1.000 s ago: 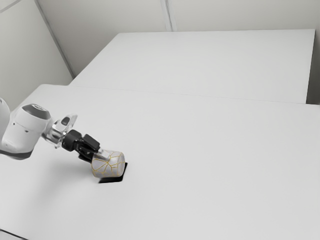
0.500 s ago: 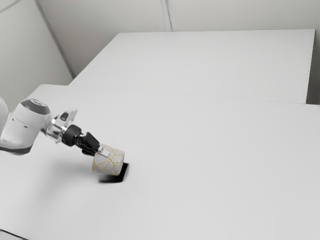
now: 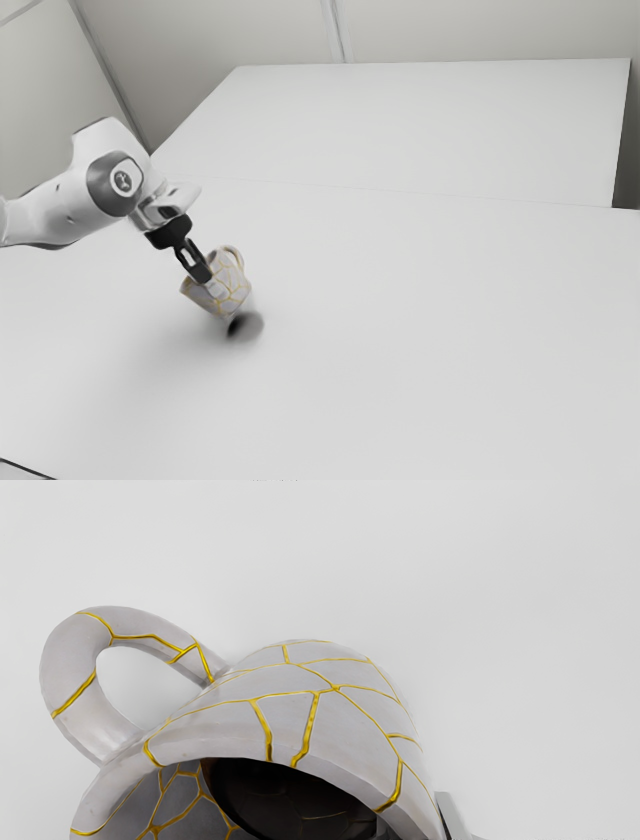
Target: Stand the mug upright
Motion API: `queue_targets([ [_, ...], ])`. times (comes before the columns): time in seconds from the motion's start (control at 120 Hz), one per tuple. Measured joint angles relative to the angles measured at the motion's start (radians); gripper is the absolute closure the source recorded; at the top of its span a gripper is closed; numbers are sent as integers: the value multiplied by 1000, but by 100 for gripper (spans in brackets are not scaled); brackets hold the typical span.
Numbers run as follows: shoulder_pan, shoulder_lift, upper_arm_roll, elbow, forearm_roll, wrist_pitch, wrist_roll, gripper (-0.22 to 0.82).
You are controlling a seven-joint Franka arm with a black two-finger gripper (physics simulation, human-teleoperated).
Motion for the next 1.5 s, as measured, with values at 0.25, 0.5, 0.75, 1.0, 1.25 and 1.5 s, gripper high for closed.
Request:
queue_targets([
  [0.25, 14, -20, -67, -81, 195, 203, 0, 78],
  [0.5, 13, 4, -91, -91, 278, 247, -6, 78],
  [0.75, 14, 7, -93, -127, 292, 253, -12, 75],
  [1.0, 14, 5, -93, -129, 291, 245, -3, 26],
  [1.25, 14, -68, -113, -119, 292, 206, -64, 8],
  [1.5, 15, -102, -120, 58, 298, 38, -325, 2],
])
